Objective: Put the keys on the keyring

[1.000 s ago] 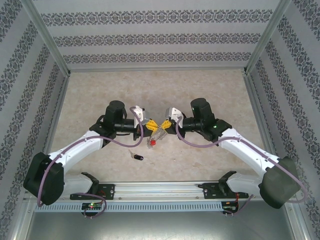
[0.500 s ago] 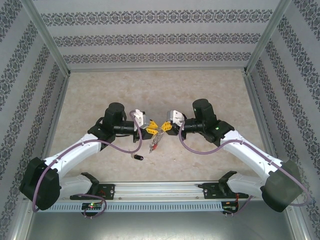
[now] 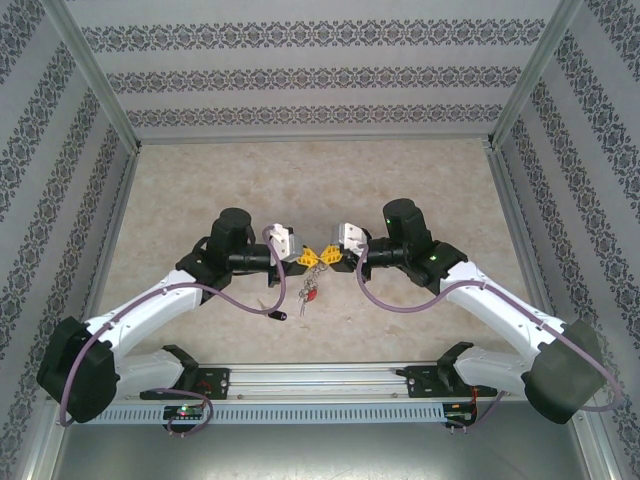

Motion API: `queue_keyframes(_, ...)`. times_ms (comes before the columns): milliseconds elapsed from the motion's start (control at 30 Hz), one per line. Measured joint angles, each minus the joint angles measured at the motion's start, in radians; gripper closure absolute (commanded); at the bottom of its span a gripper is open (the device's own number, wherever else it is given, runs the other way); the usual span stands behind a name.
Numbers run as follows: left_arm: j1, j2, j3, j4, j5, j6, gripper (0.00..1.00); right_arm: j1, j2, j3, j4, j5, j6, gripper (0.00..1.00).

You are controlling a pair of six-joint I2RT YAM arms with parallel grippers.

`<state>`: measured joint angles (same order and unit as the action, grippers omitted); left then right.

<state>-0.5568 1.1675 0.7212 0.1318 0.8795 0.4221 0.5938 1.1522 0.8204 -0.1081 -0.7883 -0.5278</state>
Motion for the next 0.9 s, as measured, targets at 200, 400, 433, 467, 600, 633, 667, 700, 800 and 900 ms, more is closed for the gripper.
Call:
queue_keyframes(200, -0.007, -0.082, -0.064, 0.019, -0.043, 0.005, 1.00, -0.003, -0.037, 0.000, -0.075, 0.002, -0.048, 0.69)
queue_keyframes(400, -0.007, -0.101, -0.071, 0.040, -0.055, 0.005, 1.00, -0.036, -0.080, -0.012, -0.142, 0.002, -0.065, 0.67)
queue_keyframes(433, -0.007, -0.101, -0.071, 0.040, -0.054, 0.005, 1.00, -0.038, -0.080, -0.012, -0.147, 0.002, -0.068, 0.67)
queue_keyframes(467, -0.007, -0.101, -0.071, 0.040, -0.053, 0.006, 1.00, -0.039, -0.080, -0.012, -0.151, 0.002, -0.071, 0.66)
queue_keyframes(600, -0.009, -0.101, -0.071, 0.041, -0.040, 0.016, 1.00, -0.040, -0.076, -0.012, -0.158, 0.005, -0.078, 0.71)
queue_keyframes(633, -0.011, -0.101, -0.071, 0.041, -0.036, 0.021, 1.00, -0.040, -0.072, -0.012, -0.158, 0.006, -0.080, 0.72)
queue_keyframes(667, -0.014, -0.101, -0.071, 0.040, -0.028, 0.027, 1.00, -0.040, -0.068, -0.012, -0.157, 0.011, -0.082, 0.74)
queue_keyframes(700, -0.017, -0.101, -0.070, 0.038, -0.024, 0.034, 1.00, -0.040, -0.064, -0.012, -0.155, 0.014, -0.082, 0.76)
queue_keyframes(800, -0.026, -0.100, -0.058, 0.023, -0.012, 0.061, 1.00, -0.034, -0.054, -0.012, -0.142, 0.031, -0.091, 0.80)
queue_keyframes(900, -0.032, -0.097, -0.042, 0.009, 0.000, 0.080, 1.00, -0.005, -0.047, -0.012, -0.126, 0.051, -0.105, 0.81)
